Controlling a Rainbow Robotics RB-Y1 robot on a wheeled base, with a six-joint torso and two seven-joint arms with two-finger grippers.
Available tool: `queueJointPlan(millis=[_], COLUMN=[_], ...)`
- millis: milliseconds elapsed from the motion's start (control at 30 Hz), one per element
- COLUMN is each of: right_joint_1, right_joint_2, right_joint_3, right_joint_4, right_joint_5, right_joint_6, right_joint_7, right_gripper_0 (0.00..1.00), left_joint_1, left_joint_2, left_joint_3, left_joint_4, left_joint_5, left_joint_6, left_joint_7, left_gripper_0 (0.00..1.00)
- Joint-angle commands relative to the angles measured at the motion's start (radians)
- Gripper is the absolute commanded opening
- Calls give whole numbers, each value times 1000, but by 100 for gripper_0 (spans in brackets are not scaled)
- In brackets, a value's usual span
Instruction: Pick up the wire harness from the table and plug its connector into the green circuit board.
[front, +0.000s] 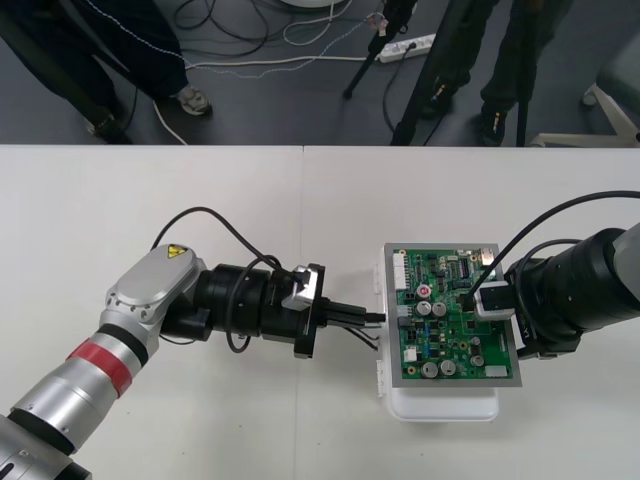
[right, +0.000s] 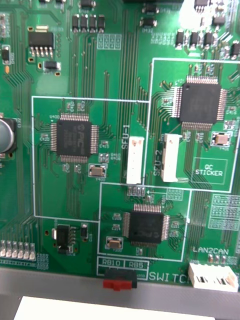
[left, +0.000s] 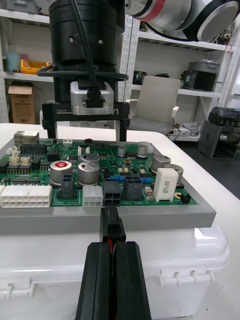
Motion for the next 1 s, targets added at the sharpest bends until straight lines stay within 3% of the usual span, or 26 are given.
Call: queueJointPlan(millis=[33,1000], right_joint_1=[-34,-32], right_joint_2=[7,7], right_joint_3=[10,8], right_joint_4=[-8,-7], right_joint_5=[-13,-14], right_joint_6=[8,6], right_joint_7=[39,39], right_gripper_0=[100,100], left_joint_1=[-31,-39], left_joint_2=[-37,-52], left_joint_3=[-33,-51], left_joint_4=[-34,-34], left_joint_5=[10,10], left_joint_6=[38,53], left_joint_7=[7,31], left_gripper_0=[0,0])
